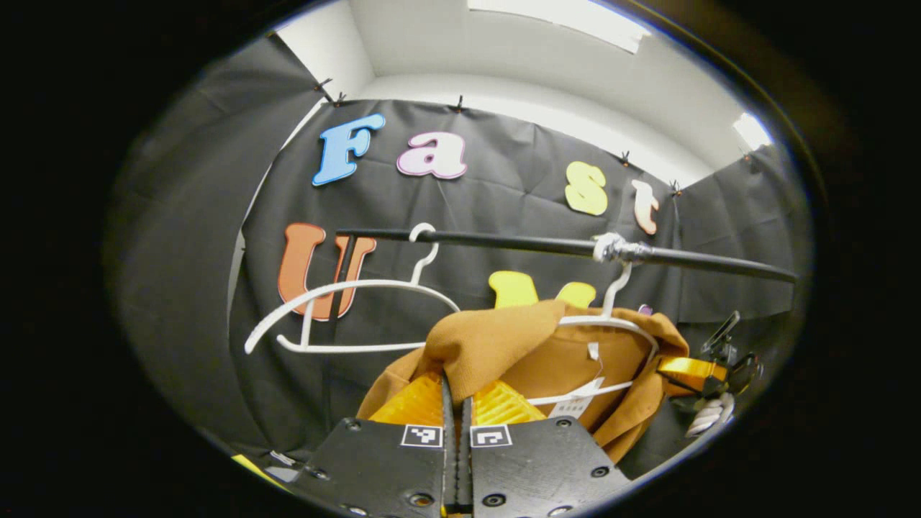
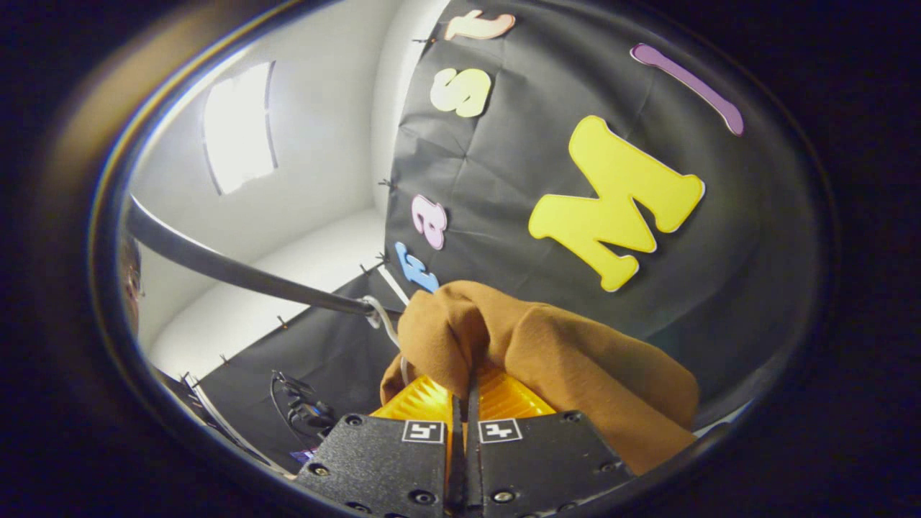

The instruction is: Grasp the clothes on the hanger with both hands and then place them into the laundry hamper below.

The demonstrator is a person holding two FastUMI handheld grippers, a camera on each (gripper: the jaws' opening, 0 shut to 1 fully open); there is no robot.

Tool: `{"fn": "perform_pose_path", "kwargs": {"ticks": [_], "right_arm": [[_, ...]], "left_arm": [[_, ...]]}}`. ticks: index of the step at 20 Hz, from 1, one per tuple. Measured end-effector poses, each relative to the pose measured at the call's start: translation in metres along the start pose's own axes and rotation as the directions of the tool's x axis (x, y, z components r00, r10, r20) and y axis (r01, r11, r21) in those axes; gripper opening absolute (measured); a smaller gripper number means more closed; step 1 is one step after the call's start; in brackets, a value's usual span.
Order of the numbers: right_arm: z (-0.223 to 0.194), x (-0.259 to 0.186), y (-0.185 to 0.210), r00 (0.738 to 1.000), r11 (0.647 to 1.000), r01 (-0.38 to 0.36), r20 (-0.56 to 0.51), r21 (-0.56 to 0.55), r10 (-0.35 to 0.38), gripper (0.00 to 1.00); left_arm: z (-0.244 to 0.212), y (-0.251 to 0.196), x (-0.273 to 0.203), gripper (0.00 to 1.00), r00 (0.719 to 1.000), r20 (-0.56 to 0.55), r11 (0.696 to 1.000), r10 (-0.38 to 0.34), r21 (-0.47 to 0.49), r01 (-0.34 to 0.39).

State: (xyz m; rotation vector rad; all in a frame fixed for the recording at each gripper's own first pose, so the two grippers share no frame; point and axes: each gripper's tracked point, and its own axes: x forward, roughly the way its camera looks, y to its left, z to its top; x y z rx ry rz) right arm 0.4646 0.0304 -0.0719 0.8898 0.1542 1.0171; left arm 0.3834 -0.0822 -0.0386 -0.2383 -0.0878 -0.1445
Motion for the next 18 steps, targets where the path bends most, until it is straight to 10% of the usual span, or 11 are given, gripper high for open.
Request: {"fn": "perform_pose_path", "kwargs": {"ticks": [8, 18], "right_arm": [[0.059, 0.005, 0.009, 0.981, 0.998, -0.046, 0.191, 0.051, 0.036, 0.04], [0.101, 0.010, -0.034, 0.946, 0.984, 0.162, 0.295, -0.070, -0.134, 0.04]], "left_arm": [[0.050, 0.016, 0.024, 0.05, 0.998, 0.069, 0.999, -0.008, -0.044, 0.011], [0.033, 0.029, 0.042, 0.05, 0.998, -0.040, 0.999, -0.039, 0.021, 0.040]]}}
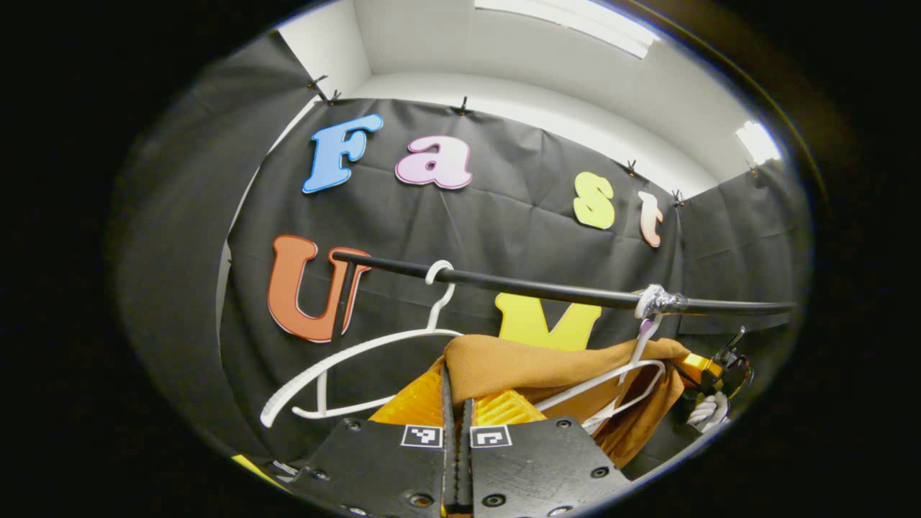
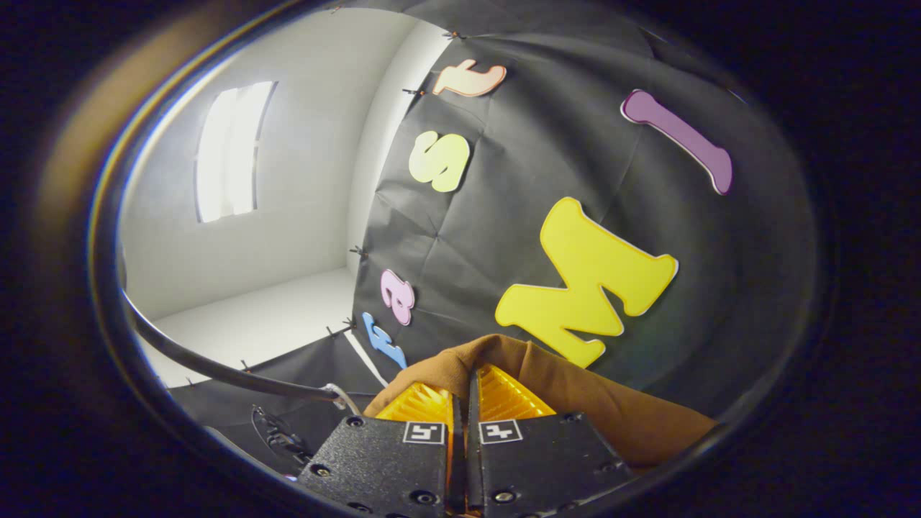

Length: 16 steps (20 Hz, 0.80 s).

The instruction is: Grasp the clothes on the hanger with both hands and then place them into the laundry hamper below.

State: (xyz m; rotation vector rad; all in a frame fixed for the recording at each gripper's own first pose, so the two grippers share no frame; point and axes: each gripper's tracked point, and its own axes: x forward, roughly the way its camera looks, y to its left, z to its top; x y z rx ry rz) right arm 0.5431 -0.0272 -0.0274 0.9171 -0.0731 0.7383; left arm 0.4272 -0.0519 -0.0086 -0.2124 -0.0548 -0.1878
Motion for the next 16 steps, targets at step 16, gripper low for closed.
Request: {"fn": "perform_pose_path", "kwargs": {"ticks": [16], "right_arm": [[0.015, 0.040, -0.015, 0.994, 0.957, 0.048, -0.083, -0.287, -0.075, 0.04]], "left_arm": [[0.016, 0.006, 0.022, 0.05, 0.998, -0.034, 0.998, -0.055, 0.016, 0.056]]}}
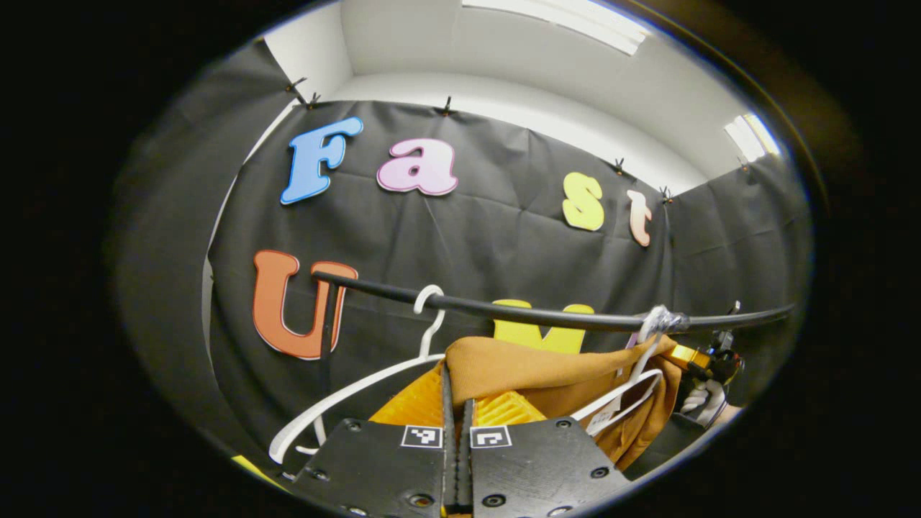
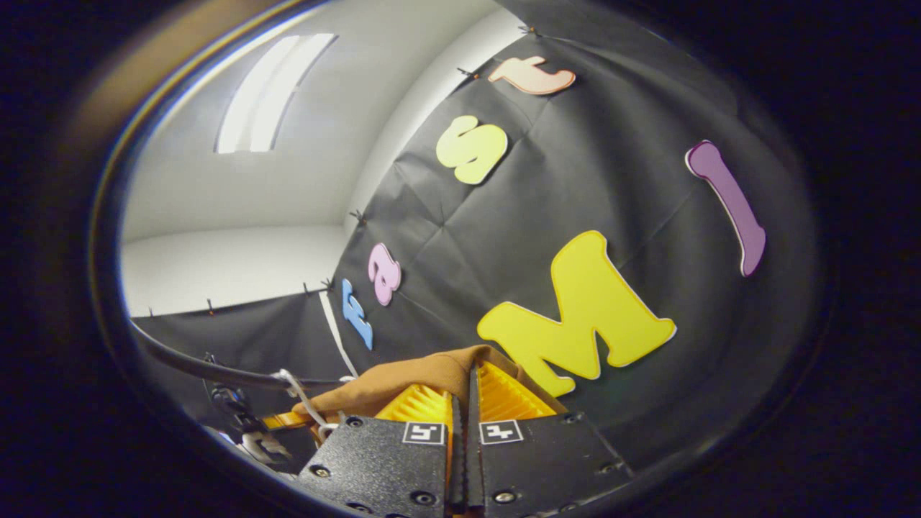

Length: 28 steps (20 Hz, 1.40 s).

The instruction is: Grasp the clothes on the hanger with both hands and then place them into the laundry hamper below.

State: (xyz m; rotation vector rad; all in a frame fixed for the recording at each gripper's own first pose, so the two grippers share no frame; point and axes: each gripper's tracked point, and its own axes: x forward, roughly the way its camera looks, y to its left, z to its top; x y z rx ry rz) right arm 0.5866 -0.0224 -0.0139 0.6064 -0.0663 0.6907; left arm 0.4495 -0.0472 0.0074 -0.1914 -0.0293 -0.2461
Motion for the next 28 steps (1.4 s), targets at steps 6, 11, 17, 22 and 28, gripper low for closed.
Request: {"fn": "perform_pose_path", "kwargs": {"ticks": [6, 11, 17, 22, 28], "right_arm": [[-0.029, 0.013, -0.029, 0.986, 0.992, 0.097, -0.144, 0.075, -0.085, 0.04], [-0.059, 0.012, -0.046, 0.969, 0.973, 0.145, -0.225, 0.181, -0.102, 0.05], [-0.068, 0.012, -0.050, 0.972, 0.930, 0.130, -0.228, 0.343, -0.052, 0.05], [-0.034, 0.014, -0.027, 0.992, 0.935, 0.015, -0.124, 0.354, 0.031, 0.04], [-0.051, 0.013, -0.012, 0.938, 0.746, -0.170, -0.126, 0.644, 0.322, 0.04]], "left_arm": [[-0.040, 0.011, 0.005, 0.00, 0.991, -0.132, 0.999, -0.026, -0.037, 0.021], [-0.062, 0.014, 0.004, 0.05, 0.983, -0.178, 0.998, -0.039, -0.055, 0.030], [-0.071, 0.016, 0.009, 0.01, 0.984, -0.159, 0.968, -0.075, -0.248, 0.034], [-0.049, 0.010, 0.008, 0.01, 0.989, -0.115, 0.983, -0.096, -0.167, 0.076], [-0.042, -0.012, 0.000, 0.05, 0.949, -0.052, 0.886, -0.310, -0.379, 0.268]]}}
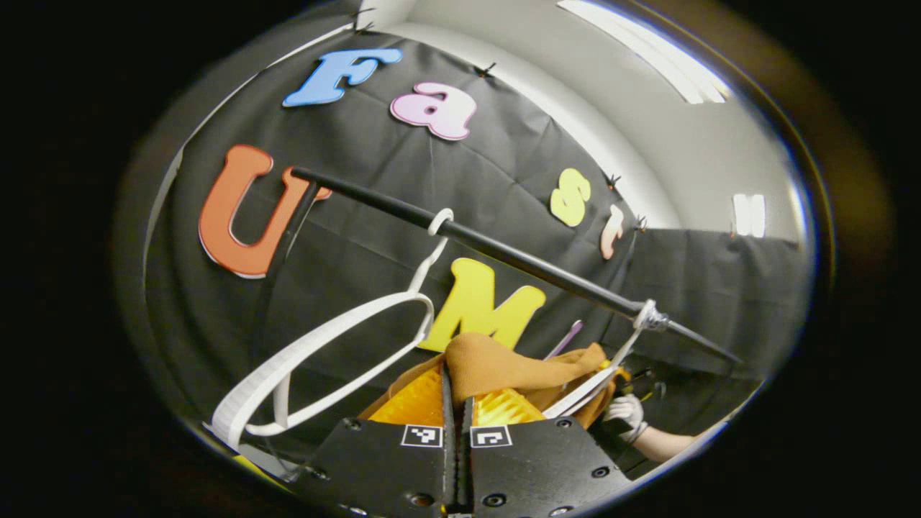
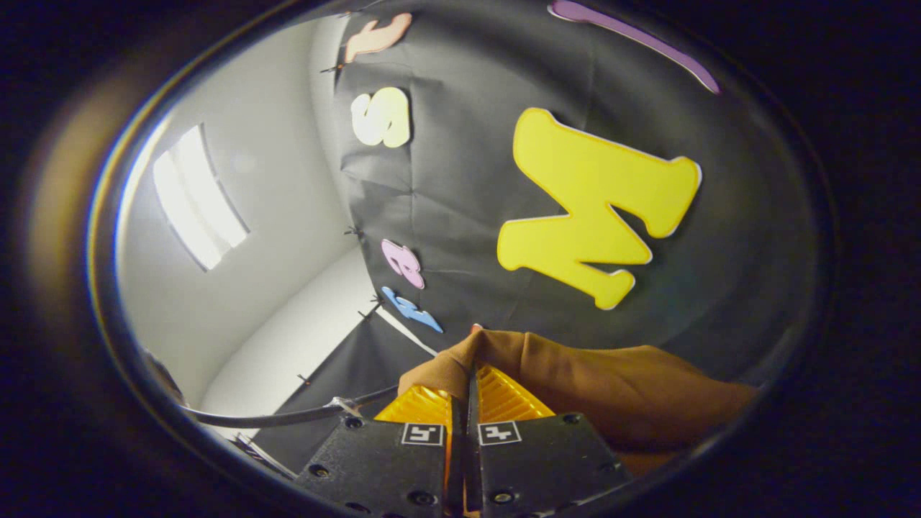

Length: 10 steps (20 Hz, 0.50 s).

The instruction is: Grasp the clothes on the hanger with both hands and then place them into the laundry hamper below.

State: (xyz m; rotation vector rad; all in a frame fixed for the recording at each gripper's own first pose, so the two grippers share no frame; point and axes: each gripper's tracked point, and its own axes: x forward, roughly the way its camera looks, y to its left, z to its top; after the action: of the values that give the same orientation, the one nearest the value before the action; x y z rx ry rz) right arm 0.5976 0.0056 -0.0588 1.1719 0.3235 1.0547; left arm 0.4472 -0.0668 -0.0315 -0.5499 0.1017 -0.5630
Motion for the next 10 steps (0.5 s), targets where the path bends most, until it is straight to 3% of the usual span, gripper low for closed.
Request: {"fn": "perform_pose_path", "kwargs": {"ticks": [1, 3, 5, 10], "right_arm": [[-0.001, 0.002, -0.004, 0.999, 0.997, -0.044, -0.003, 0.070, 0.045, 0.04], [-0.003, 0.002, -0.003, 0.987, 0.951, -0.158, 0.006, 0.266, 0.162, 0.04], [-0.007, 0.005, -0.019, 0.980, 0.923, -0.185, -0.001, 0.338, 0.197, 0.04], [-0.018, 0.016, -0.040, 0.978, 0.898, -0.192, -0.002, 0.397, 0.210, 0.04]], "left_arm": [[-0.004, -0.003, -0.001, 0.00, 0.999, 0.001, 0.999, -0.039, -0.030, 0.039], [-0.013, -0.017, -0.002, 0.05, 0.988, 0.006, 0.978, -0.153, -0.140, 0.152], [-0.019, -0.017, 0.000, 0.00, 0.974, 0.023, 0.947, -0.224, -0.230, 0.223], [-0.014, 0.004, -0.003, 0.00, 0.966, 0.150, 0.897, -0.209, -0.364, 0.250]]}}
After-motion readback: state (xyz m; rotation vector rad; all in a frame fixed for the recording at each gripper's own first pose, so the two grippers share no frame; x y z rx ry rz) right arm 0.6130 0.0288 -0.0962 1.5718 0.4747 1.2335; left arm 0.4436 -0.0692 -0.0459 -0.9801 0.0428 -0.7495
